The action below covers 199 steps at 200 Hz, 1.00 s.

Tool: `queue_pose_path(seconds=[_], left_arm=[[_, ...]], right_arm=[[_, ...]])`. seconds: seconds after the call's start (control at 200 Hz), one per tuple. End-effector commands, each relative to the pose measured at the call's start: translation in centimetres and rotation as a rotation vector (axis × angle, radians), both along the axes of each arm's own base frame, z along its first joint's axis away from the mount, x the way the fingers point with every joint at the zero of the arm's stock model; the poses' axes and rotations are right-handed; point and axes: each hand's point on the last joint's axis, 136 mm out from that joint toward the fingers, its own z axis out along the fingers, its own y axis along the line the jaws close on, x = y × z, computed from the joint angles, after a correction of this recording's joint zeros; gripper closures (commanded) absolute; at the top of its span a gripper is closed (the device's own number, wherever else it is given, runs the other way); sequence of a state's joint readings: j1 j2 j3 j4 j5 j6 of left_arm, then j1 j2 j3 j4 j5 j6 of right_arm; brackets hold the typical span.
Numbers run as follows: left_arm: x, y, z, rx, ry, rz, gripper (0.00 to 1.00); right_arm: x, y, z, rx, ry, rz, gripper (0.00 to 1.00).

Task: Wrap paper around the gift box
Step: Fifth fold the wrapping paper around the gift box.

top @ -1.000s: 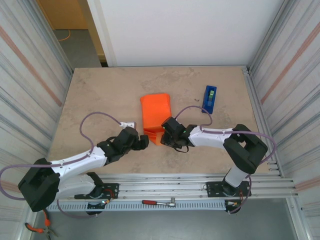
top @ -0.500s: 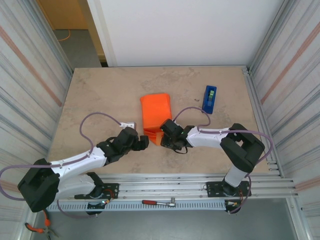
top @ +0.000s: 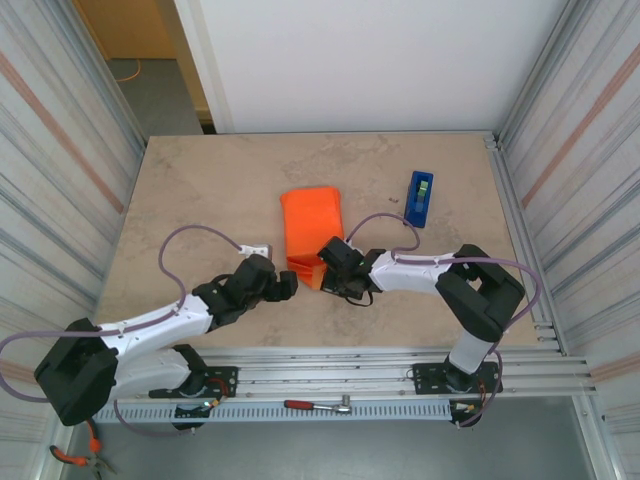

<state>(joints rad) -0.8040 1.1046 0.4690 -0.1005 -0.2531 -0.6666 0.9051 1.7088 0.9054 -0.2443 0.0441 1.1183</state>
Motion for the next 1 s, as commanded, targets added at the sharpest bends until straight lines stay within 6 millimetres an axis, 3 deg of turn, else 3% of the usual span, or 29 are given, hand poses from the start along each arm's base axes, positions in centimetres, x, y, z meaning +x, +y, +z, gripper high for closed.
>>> queue_pose_path(seconds=[0.0, 0.656, 0.762, 0.992], left_arm=[[-0.3, 0.3, 0.0, -0.008, -0.001, -0.005, 0.09], [-1.5, -0.6, -1.4, -0.065, 0.044, -0.06, 0.13], [-2.1, -1.6, -2.0, -0.088, 0.06, -0.1, 0.19], [-3.0, -3.9, -3.3, -0.114, 0.081, -0.176, 0.48]], right_arm=[[0.0, -0.6, 0.4, -0.023, -0.005, -0.026, 1.0], [1.0, -0.2, 4.2, 0.067, -0.068, -0.033, 1.0], [1.3, 0.1, 4.8, 0.092, -0.074, -0.03, 1.0], [2.0, 0.5, 6.2, 0.133, -0.088, -0.03, 1.0]])
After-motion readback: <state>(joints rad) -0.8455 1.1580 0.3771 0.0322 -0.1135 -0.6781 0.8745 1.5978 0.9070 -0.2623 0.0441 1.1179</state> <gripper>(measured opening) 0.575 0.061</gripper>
